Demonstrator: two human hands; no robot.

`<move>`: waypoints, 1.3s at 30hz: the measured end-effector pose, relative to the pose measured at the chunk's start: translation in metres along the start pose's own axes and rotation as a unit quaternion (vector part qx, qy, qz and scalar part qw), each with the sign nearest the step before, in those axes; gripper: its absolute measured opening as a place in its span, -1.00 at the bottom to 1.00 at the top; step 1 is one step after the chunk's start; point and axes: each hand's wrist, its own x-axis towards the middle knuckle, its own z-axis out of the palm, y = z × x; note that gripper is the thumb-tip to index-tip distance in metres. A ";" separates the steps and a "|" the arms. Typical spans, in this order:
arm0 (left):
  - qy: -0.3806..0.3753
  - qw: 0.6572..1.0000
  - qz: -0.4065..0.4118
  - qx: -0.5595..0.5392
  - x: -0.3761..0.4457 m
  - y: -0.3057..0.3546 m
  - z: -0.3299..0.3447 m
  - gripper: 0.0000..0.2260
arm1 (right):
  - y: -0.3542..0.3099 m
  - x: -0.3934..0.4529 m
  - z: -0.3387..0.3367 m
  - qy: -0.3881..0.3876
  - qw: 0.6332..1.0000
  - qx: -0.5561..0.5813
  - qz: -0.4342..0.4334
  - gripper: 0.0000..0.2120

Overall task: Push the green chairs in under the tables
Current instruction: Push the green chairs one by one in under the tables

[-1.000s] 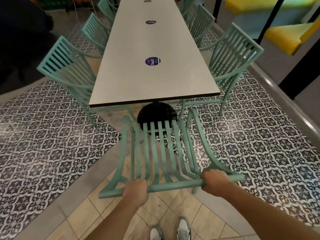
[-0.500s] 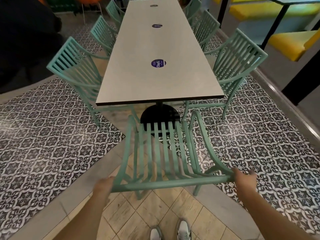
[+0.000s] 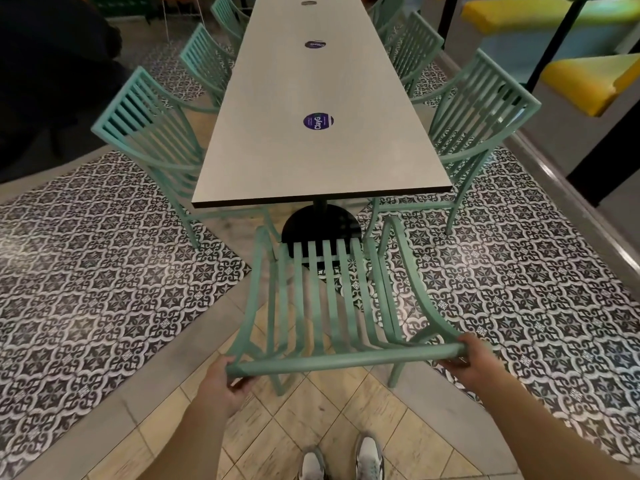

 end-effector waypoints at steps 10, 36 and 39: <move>-0.008 1.000 0.018 0.019 0.000 0.005 -0.002 -0.66 | 0.003 -0.003 0.008 0.021 1.000 0.005 0.000 -0.66; 0.004 0.999 0.046 0.027 0.014 0.007 -0.016 -0.61 | 0.017 0.000 0.009 0.020 1.000 0.022 0.002 -0.74; 0.011 0.999 0.040 0.030 0.012 0.004 -0.017 -0.61 | 0.018 0.006 0.004 0.030 0.999 0.025 0.002 -0.70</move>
